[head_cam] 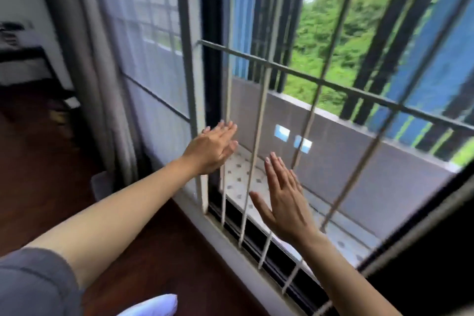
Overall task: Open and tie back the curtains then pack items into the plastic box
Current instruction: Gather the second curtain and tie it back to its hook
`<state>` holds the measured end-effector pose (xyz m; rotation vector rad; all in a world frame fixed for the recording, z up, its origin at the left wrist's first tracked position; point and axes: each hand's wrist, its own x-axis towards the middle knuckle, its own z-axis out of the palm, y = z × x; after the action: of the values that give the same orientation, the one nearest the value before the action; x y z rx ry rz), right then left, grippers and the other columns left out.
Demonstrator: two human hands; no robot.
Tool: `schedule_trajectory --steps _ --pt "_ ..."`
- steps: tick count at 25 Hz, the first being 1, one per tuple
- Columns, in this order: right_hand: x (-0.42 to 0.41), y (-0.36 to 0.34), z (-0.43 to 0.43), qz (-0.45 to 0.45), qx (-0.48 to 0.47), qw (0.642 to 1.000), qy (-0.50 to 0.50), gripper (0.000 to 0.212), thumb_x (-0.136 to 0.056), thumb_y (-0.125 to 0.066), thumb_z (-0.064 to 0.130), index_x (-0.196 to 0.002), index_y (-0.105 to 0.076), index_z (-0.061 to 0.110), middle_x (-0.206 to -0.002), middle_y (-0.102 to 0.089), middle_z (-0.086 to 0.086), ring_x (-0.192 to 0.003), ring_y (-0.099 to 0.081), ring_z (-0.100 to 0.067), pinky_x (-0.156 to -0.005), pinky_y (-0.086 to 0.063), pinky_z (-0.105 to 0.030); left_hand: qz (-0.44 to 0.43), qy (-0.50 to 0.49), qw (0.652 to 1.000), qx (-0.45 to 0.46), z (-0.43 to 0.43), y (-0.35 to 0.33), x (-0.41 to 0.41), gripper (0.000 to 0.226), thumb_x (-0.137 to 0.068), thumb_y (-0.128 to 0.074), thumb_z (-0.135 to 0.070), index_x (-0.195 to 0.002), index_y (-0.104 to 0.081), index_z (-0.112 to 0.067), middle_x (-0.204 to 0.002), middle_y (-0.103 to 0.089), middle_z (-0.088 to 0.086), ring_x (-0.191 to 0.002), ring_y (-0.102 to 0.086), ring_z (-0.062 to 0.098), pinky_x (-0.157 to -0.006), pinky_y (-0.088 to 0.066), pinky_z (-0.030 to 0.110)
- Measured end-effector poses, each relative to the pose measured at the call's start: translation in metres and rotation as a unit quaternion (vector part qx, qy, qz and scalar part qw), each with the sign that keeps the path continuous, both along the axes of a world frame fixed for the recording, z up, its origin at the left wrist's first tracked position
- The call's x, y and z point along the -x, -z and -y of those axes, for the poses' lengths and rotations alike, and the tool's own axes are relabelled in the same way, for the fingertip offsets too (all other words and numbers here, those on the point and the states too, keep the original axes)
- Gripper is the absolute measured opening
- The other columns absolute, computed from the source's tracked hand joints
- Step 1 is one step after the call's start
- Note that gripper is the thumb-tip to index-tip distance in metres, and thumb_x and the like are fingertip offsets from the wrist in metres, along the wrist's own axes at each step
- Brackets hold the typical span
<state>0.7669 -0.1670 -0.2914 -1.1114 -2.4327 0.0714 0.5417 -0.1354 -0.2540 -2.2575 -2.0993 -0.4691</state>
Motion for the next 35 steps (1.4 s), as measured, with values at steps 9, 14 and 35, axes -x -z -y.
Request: schedule_trajectory --steps 9,14,35 --pt "0.246 -0.036 -0.099 -0.045 -0.063 0.981 -0.176 0.084 -0.089 -0.011 0.066 -0.149 -0.017 0.008 -0.157 -0.010 -0.009 -0.144 -0.001 -0.015 -0.118 0.003 -0.027 -0.064 -0.197 0.978 -0.030 -0.004 -0.039 0.249 0.070 -0.093 -0.015 -0.053 -0.147 -0.025 -0.010 -0.156 -0.022 0.007 -0.145 -0.017 0.022 -0.115 -0.017 0.041" --pt "0.404 -0.048 -0.122 -0.091 -0.031 0.969 -0.228 0.091 -0.084 0.001 0.071 -0.149 -0.014 0.009 -0.158 -0.008 -0.009 -0.145 0.001 -0.017 -0.117 -0.001 -0.031 -0.059 -0.282 0.957 -0.021 0.000 -0.049 0.378 0.057 -0.100 -0.024 -0.042 -0.148 -0.022 -0.011 -0.157 -0.020 0.005 -0.146 -0.013 0.019 -0.116 -0.015 0.040" --pt "0.889 0.000 -0.219 -0.067 0.081 0.939 -0.326 0.074 -0.093 -0.023 0.055 -0.150 -0.005 0.012 -0.159 0.007 -0.011 -0.144 0.014 -0.020 -0.113 0.010 -0.031 -0.018 -0.429 0.903 -0.015 -0.059 -0.028 0.805 0.055 -0.100 -0.021 -0.044 -0.148 -0.025 -0.016 -0.156 -0.022 0.001 -0.146 -0.013 0.015 -0.117 -0.017 0.040"
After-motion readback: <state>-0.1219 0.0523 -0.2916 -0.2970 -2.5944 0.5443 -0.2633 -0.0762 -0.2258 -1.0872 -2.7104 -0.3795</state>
